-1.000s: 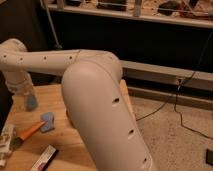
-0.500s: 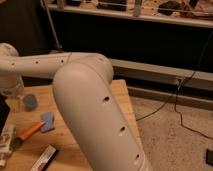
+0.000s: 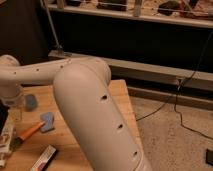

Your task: Place the pepper on the white sponge

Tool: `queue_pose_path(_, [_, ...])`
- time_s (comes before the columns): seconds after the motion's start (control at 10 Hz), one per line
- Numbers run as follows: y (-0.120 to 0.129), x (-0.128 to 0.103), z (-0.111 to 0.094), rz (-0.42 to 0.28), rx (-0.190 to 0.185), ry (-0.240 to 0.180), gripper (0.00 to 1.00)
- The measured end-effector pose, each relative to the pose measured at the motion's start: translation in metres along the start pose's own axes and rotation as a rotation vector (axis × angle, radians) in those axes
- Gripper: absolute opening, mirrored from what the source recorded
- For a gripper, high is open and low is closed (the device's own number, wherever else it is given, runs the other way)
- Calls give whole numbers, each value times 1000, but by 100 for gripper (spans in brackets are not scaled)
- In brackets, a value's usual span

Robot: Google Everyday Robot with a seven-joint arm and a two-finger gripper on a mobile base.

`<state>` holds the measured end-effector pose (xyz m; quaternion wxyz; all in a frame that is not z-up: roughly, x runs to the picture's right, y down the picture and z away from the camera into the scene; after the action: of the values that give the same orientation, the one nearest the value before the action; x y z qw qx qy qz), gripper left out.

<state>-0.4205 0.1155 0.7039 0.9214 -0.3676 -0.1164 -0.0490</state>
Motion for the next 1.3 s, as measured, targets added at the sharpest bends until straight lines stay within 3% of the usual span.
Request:
queue_pose_path(0.2, [14,8,21,-19,-34,19,65])
queue_pose_path(0.5, [29,15,46,-59,-58,41,65])
queue_pose_path(0.8, [44,24,72,-104,-81,91,65])
queue_pose_path(1.3, [43,19,99,-157,-63,148,65])
